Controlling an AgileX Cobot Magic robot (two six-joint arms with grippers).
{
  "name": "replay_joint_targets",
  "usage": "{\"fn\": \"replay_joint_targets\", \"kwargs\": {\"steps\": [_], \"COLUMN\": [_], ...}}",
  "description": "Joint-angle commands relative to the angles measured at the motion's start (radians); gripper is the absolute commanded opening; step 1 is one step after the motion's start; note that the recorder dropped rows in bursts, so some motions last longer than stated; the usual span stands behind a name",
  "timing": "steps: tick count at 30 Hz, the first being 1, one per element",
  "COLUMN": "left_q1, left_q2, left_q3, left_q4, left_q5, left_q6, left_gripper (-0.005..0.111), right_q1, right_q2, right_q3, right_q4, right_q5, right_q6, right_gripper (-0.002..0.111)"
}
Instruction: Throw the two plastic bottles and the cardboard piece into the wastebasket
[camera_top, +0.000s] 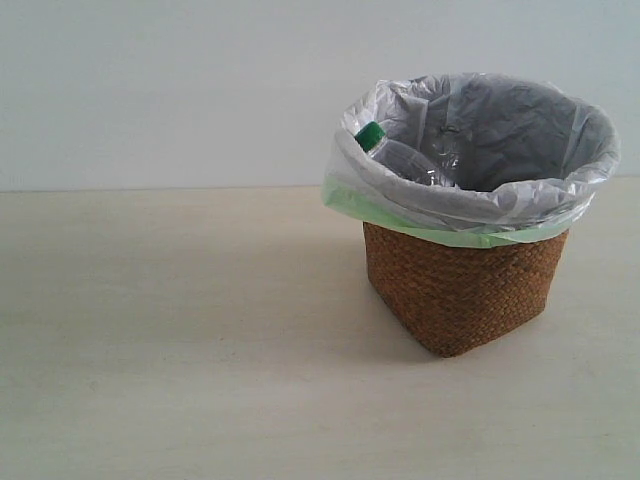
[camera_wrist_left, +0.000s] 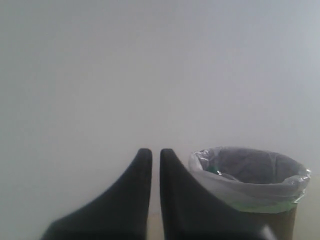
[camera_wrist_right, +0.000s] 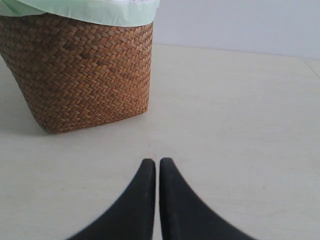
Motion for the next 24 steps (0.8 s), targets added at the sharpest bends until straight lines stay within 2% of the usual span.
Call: {"fn": "replay_joint_targets", "kwargs": {"steps": [1, 5, 9, 18, 22, 24], "left_q1": [0.097, 0.176, 0.237, 0.411, 0.439, 0.441], "left_q2": [-0.004, -0.004, -0.004, -0.004, -0.004, -0.004], "left_q3": [0.036, 0.089, 0.162, 0.317, 0.344, 0.344], "left_q4": [0.078, 0.247, 0.420, 0.471, 0.471, 0.478], "left_q5": [-0.029, -0.087, -0.136, -0.134, -0.157, -0.122], "left_q6": [-0.171, -0.472, -0.665, -0.686, -0.681, -0.648], "left_gripper": [0.005, 0.005, 0.005, 0.005, 0.005, 0.005], "right_q1": [-0.005, -0.005, -0.005, -0.005, -0.005, -0.005], "right_q2": [-0.005, -0.005, -0.005, -0.005, -0.005, -0.005], "right_q3": [-0.001, -0.001, -0.001, -0.001, -0.001, -0.001], "right_q4": [-0.001, -0.001, -0.001, -0.001, -0.001, -0.001], "right_q5": [-0.004, -0.004, -0.004, -0.004, -0.004, -0.004], "right_q6": [0.000, 0.000, 0.000, 0.000, 0.000, 0.000], "right_gripper": [0.000, 0.000, 0.000, 0.000, 0.000, 0.000]}}
